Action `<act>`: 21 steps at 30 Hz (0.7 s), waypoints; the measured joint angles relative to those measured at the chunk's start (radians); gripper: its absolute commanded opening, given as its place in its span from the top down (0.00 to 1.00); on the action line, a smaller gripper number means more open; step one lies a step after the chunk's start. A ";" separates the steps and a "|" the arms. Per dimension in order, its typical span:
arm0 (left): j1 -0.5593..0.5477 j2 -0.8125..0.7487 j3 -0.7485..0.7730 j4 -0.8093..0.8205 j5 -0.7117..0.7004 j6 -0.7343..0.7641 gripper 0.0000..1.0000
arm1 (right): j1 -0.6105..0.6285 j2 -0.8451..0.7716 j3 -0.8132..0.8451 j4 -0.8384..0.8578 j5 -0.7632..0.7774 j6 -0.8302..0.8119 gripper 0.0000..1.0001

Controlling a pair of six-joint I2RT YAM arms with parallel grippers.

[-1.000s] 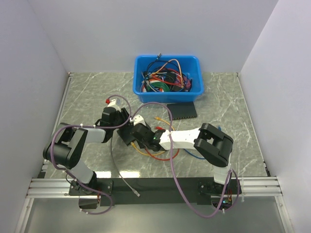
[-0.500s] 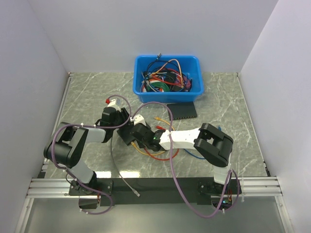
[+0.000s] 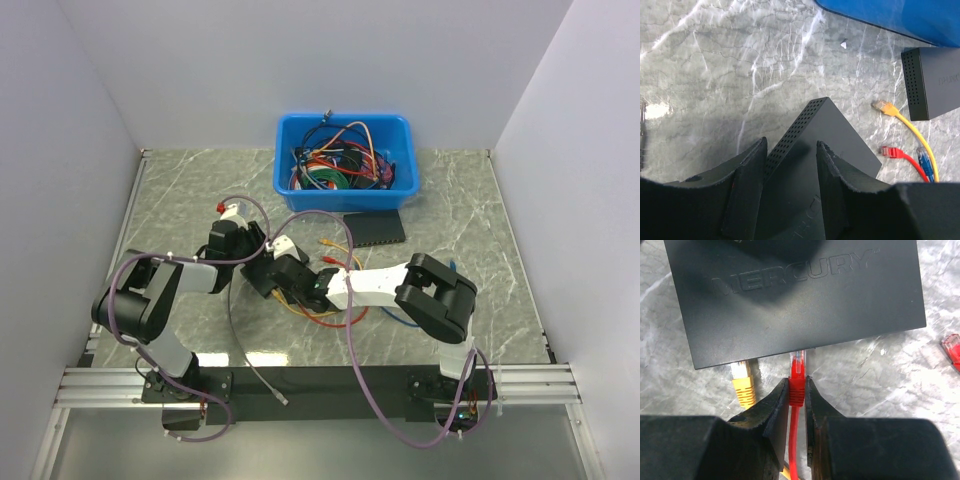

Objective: Insert the plug into the switch port

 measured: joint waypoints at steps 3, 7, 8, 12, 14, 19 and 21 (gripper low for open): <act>0.002 0.002 0.001 0.002 0.000 0.003 0.51 | 0.000 0.000 -0.003 0.011 0.005 -0.027 1.00; 0.003 0.011 0.007 0.007 0.000 0.010 0.53 | 0.002 0.000 -0.013 0.037 0.015 -0.068 1.00; 0.003 0.012 0.008 0.008 0.001 0.011 0.53 | 0.006 0.000 -0.018 0.046 0.019 -0.082 1.00; 0.003 0.016 0.012 0.007 0.006 0.019 0.53 | 0.023 0.000 -0.019 0.066 0.039 -0.143 1.00; 0.001 0.021 0.015 0.005 0.012 0.021 0.53 | 0.034 0.004 -0.019 0.076 0.047 -0.171 1.00; -0.006 0.029 0.021 0.005 0.016 0.028 0.53 | 0.056 0.014 -0.019 0.085 0.076 -0.220 1.00; -0.008 0.029 0.021 0.006 0.015 0.029 0.53 | 0.059 0.014 -0.019 0.085 0.082 -0.227 1.00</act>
